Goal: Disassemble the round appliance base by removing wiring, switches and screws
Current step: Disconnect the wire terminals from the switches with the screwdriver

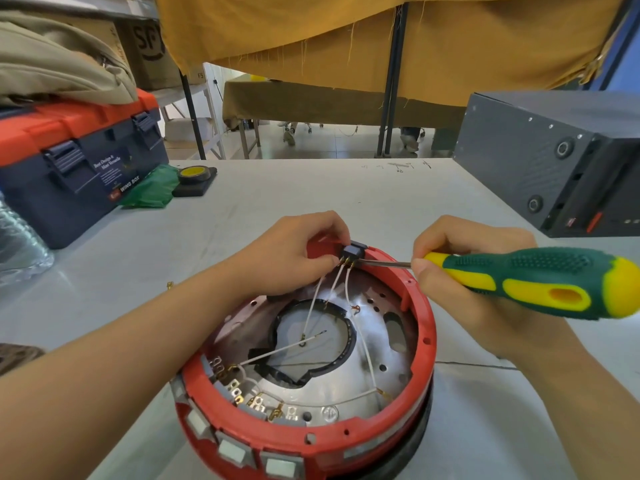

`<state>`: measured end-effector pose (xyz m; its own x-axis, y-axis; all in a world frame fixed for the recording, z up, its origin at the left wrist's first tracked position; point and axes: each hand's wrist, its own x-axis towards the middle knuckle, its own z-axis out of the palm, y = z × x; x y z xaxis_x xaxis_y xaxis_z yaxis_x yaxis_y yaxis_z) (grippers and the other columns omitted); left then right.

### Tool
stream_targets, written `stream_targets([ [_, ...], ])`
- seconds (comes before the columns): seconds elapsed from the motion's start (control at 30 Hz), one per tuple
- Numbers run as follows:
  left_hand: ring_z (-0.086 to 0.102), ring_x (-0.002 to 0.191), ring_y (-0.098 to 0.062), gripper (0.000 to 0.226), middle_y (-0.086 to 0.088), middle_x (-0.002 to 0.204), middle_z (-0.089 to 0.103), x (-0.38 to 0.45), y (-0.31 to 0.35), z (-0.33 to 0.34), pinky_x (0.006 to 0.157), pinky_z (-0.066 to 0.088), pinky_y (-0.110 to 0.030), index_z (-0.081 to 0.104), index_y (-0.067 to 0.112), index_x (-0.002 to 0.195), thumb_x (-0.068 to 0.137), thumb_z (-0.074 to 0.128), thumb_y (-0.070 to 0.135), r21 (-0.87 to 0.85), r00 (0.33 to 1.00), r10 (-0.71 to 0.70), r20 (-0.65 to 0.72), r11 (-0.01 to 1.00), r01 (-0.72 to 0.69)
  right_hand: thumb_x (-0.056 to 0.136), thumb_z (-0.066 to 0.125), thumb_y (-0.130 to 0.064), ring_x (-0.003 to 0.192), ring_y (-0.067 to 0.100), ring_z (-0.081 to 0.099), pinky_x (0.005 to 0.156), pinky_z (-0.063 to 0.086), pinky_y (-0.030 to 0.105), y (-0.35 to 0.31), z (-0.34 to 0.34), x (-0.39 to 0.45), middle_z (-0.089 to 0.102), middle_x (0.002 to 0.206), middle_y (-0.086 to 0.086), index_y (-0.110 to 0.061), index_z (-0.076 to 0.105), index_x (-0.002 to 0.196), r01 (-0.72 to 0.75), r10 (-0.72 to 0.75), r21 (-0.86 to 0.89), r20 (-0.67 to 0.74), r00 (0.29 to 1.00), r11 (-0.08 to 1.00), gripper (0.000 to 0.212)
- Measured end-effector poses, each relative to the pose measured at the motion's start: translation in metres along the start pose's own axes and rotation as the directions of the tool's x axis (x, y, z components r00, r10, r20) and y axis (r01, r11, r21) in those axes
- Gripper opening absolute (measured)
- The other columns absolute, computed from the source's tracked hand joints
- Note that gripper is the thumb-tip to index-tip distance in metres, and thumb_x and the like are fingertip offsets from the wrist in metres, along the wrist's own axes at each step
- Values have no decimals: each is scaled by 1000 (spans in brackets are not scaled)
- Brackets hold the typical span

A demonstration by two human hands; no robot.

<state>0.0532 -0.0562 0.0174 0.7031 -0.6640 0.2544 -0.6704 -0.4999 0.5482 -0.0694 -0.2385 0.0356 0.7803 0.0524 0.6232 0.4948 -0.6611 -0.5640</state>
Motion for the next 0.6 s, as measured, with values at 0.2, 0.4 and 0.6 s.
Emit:
stream_targets([
  [0.2, 55, 104, -2, 14, 7, 113, 61, 1, -2, 0, 92, 39, -14, 67, 21, 88, 79, 68, 11, 15, 999, 36, 29, 999, -37, 69, 51, -7, 51, 3, 47, 48, 36, 1, -9, 10, 0, 47, 50, 23, 14, 61, 67, -43, 43, 152, 5, 999, 987, 23],
  [0.4, 53, 104, 2, 12, 9, 114, 61, 1, -3, 1, 92, 37, -11, 69, 22, 87, 78, 70, 14, 26, 999, 39, 29, 999, -40, 77, 56, -12, 51, 17, 52, 44, 37, 10, 9, 0, 2, 48, 45, 5, -4, 59, 65, 25, -26, 43, 5, 1000, 999, 15],
  [0.6, 53, 105, 1, 12, 8, 115, 60, 1, -2, 1, 92, 36, -11, 68, 20, 89, 78, 70, 15, 33, 999, 34, 27, 999, -35, 75, 54, -14, 47, 6, 43, 48, 34, 13, 31, 7, 4, 49, 55, 7, -13, 50, 59, -62, 78, 254, -55, 995, 965, 17],
])
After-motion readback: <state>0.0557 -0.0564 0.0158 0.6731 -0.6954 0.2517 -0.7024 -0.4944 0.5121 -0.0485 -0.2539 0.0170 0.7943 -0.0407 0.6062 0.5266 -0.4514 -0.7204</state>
